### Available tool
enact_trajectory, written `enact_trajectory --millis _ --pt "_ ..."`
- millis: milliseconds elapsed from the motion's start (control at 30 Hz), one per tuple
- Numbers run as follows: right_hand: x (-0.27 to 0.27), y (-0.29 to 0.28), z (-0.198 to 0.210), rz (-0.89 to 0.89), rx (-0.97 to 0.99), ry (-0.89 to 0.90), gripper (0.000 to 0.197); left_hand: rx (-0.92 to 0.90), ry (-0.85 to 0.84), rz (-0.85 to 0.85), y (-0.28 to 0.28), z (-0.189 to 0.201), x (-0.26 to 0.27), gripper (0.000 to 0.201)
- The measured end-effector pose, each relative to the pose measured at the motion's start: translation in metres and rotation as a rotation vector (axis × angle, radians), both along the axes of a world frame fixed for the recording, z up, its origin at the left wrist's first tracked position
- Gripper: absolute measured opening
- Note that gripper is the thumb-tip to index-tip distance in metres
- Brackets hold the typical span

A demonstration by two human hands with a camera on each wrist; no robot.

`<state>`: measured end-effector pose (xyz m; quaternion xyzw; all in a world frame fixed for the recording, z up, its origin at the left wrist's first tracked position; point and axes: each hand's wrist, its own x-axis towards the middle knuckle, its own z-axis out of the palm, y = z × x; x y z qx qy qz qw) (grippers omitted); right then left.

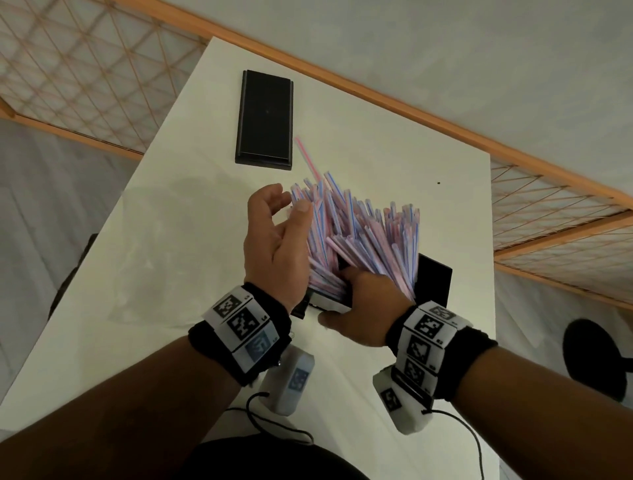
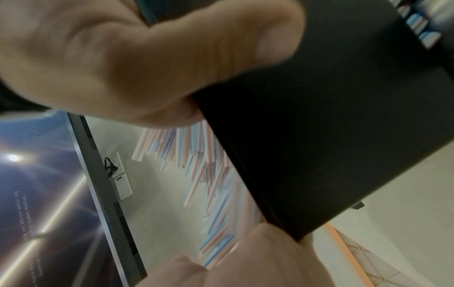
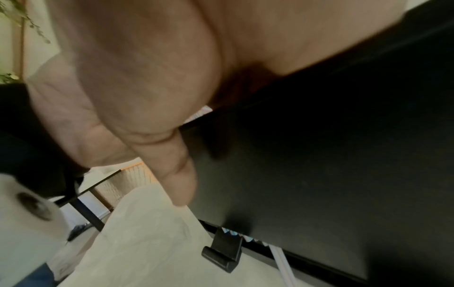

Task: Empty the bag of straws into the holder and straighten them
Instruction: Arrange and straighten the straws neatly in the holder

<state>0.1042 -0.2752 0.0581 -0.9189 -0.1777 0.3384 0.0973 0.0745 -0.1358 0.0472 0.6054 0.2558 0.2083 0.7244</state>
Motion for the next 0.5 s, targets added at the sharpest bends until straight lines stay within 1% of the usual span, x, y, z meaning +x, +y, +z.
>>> enact_trajectory --millis 67,100,200,300,400,433,467,500 --pt "0.004 0.005 -0.001 0.043 -0.099 0.022 0.056 0.008 0.006 -0.016 0.0 0.001 0.0 0.057" --pt "0.005 0.006 -0.002 0.064 -0.117 0.045 0.061 0.017 0.02 -0.03 0.0 0.002 0.0 0.062" --pt "0.012 0.011 -0.002 0.095 -0.096 0.111 0.068 0.021 0.082 -0.078 0.001 0.005 -0.002 0.082" --pt "0.018 0.01 -0.002 0.099 -0.061 0.137 0.083 0.073 0.119 -0.077 0.0 0.006 -0.002 0.085" --pt "0.02 0.01 -0.005 0.083 0.006 0.138 0.09 0.091 0.159 -0.073 0.0 0.01 0.0 0.084" --pt "0.021 0.01 -0.007 0.092 -0.004 0.148 0.091 0.108 0.16 -0.067 0.0 0.014 0.001 0.082" --pt "0.023 0.011 -0.008 0.1 -0.033 0.16 0.087 0.131 0.157 -0.058 0.001 0.016 0.003 0.079" --pt "0.025 0.013 -0.008 0.097 -0.061 0.171 0.076 0.155 0.152 -0.047 0.001 0.018 0.006 0.077"
